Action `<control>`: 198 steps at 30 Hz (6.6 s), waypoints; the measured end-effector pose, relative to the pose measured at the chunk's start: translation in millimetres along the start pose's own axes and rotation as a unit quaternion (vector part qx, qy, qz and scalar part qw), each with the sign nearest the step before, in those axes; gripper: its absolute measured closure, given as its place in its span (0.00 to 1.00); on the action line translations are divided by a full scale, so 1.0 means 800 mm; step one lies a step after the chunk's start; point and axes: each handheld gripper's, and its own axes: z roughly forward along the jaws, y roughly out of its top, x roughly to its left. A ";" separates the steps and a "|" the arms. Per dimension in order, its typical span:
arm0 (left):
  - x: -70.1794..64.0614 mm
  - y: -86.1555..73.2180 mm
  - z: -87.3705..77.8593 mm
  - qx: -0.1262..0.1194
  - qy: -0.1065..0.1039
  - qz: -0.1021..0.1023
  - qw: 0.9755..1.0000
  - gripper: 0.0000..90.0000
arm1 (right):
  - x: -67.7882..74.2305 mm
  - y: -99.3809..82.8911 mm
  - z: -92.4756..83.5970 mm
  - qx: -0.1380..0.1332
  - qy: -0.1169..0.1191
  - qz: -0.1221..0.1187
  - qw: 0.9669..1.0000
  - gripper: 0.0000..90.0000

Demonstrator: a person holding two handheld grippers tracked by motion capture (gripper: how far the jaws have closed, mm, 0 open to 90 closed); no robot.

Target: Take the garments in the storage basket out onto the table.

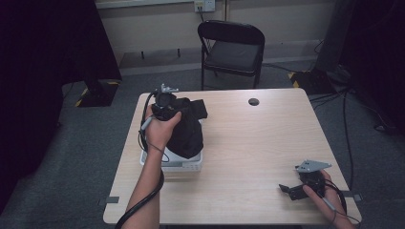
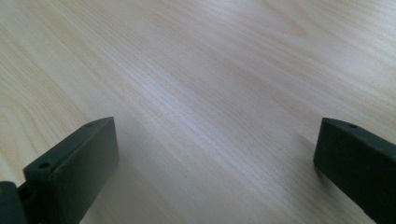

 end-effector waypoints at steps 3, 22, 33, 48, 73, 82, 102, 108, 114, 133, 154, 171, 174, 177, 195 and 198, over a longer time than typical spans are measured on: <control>-0.015 0.012 -0.001 -0.006 -0.014 0.008 1.000 0.76 | 0.000 0.000 0.000 0.000 0.000 0.000 1.000 0.00; -0.088 0.053 0.025 -0.018 -0.076 0.034 0.996 0.76 | 0.000 0.000 0.000 -0.001 0.000 -0.001 1.000 0.00; -0.121 0.057 0.048 -0.014 -0.102 0.049 0.993 0.76 | 0.000 0.000 0.000 -0.001 0.000 -0.001 1.000 0.00; -0.148 0.062 0.071 -0.019 -0.112 0.056 0.992 0.76 | 0.000 0.000 0.000 -0.001 0.000 -0.001 1.000 0.00; -0.181 0.073 0.101 -0.020 -0.126 0.067 0.990 0.76 | 0.000 0.000 0.000 -0.001 0.000 0.000 1.000 0.00; -0.194 0.074 0.113 -0.019 -0.131 0.070 0.989 0.76 | 0.000 0.000 0.000 -0.001 0.000 0.000 1.000 0.00; -0.212 0.070 0.144 -0.009 -0.135 0.072 0.988 0.76 | 0.000 0.000 0.000 -0.001 0.000 0.000 1.000 0.00; -0.217 0.068 0.154 -0.004 -0.134 0.071 0.988 0.76 | 0.000 0.000 0.000 -0.001 0.000 0.000 1.000 0.00; -0.222 0.065 0.164 0.000 -0.134 0.071 0.988 0.76 | 0.000 0.000 0.000 -0.001 0.000 -0.001 1.000 0.00; -0.231 0.059 0.188 0.013 -0.129 0.065 0.989 0.75 | 0.000 0.000 0.000 -0.001 0.000 -0.001 1.000 0.00; -0.245 0.043 0.218 0.030 -0.117 0.070 0.990 0.75 | 0.000 0.000 0.000 -0.001 0.000 -0.001 1.000 0.00; -0.253 0.030 0.232 0.035 -0.116 0.064 0.991 0.74 | 0.000 0.000 0.000 -0.001 0.000 -0.001 1.000 0.00; -0.253 0.027 0.234 0.037 -0.117 0.059 0.991 0.74 | 0.000 0.000 0.000 -0.001 -0.001 -0.001 1.000 0.00; -0.252 0.024 0.236 0.041 -0.119 0.055 0.991 0.73 | 0.000 0.000 0.000 -0.001 -0.001 -0.001 1.000 0.00; -0.255 0.007 0.247 0.066 -0.131 0.048 0.988 0.68 | 0.000 0.000 0.000 -0.001 0.000 -0.001 1.000 0.00; -0.254 0.007 0.247 0.071 -0.132 0.049 0.988 0.68 | 0.000 0.000 0.000 0.000 0.000 -0.001 1.000 0.00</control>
